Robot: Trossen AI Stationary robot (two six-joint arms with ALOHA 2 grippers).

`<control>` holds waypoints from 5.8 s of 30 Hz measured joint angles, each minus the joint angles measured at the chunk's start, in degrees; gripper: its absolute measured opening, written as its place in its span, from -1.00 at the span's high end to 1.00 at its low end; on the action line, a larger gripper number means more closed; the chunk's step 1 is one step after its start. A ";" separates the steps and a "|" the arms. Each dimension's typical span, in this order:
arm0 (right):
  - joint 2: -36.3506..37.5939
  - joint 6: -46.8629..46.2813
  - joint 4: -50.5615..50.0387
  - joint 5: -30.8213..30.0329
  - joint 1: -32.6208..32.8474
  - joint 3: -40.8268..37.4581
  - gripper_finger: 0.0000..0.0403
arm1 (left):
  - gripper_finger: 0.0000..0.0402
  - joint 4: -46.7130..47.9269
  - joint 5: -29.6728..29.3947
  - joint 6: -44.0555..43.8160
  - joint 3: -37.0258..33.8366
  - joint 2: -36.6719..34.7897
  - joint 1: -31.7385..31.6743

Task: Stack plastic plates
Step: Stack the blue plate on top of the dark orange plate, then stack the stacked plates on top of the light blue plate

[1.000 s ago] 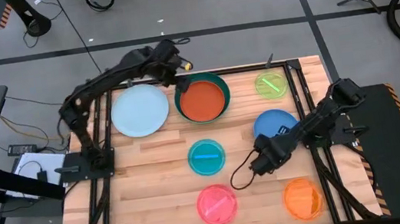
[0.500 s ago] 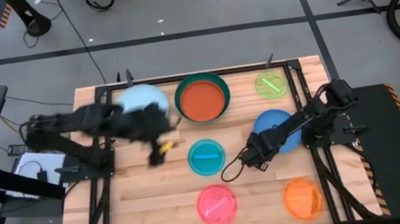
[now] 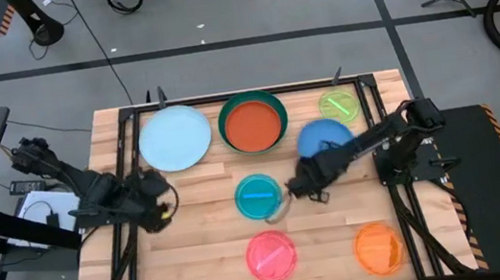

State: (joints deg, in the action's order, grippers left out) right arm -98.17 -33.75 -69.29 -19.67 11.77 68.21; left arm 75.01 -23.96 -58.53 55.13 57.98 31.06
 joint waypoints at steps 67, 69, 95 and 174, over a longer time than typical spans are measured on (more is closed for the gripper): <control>4.46 69.87 38.16 5.70 -26.57 -9.81 0.05 | -0.27 -46.77 -5.37 7.28 -26.33 -1.58 -0.27; 3.98 70.98 41.07 5.87 -26.99 -10.63 0.06 | -0.27 -46.05 -5.63 9.06 -26.36 -1.58 -0.32; -5.29 79.19 50.63 13.41 -31.43 -8.94 0.84 | -0.27 -52.27 5.79 51.44 -22.27 -2.14 -41.77; 0.44 71.16 51.07 0.63 -12.91 -8.84 0.38 | 0.80 -85.58 13.73 88.73 -16.89 33.18 -35.78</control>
State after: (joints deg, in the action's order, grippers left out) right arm -97.73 37.41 -18.23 -19.05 -1.14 59.37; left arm -10.56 -10.23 30.20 38.24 91.15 -4.73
